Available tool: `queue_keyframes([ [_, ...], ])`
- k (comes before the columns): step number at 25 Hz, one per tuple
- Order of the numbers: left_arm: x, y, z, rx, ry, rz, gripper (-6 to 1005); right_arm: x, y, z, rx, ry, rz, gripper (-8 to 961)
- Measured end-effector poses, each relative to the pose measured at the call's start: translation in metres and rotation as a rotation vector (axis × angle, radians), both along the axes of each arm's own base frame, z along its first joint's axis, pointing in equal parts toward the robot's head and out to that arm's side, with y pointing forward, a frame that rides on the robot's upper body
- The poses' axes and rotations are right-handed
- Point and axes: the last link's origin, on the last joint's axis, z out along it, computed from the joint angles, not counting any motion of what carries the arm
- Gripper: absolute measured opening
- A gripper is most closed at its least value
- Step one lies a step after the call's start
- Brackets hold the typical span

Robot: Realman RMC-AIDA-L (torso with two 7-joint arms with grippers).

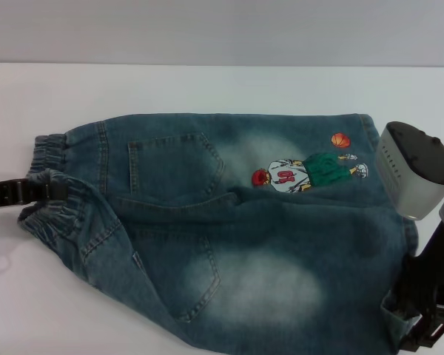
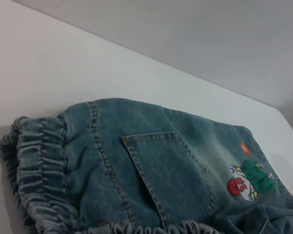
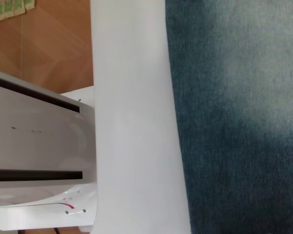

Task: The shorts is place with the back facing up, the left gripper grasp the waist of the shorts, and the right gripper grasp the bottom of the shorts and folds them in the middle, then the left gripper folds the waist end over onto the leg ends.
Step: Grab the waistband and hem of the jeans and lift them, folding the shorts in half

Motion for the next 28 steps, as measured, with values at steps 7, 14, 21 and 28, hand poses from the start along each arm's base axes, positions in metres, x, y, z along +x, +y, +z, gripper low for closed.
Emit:
queue_keyframes([
  [7, 0.000, 0.000, 0.000, -0.001, 0.000, 0.000, 59, 0.001, 0.003, -0.002, 0.019, 0.001, 0.011, 403],
  [14, 0.000, 0.000, 0.000, -0.002, 0.000, -0.001, 59, 0.001, 0.003, -0.002, 0.021, 0.001, 0.011, 187],
  [21, 0.000, 0.000, 0.001, 0.001, 0.002, -0.001, 60, 0.003, 0.003, -0.002, 0.030, 0.013, 0.017, 61],
  [28, 0.004, 0.007, 0.007, 0.038, -0.003, -0.013, 61, -0.003, 0.004, 0.010, 0.106, 0.178, 0.045, 4],
])
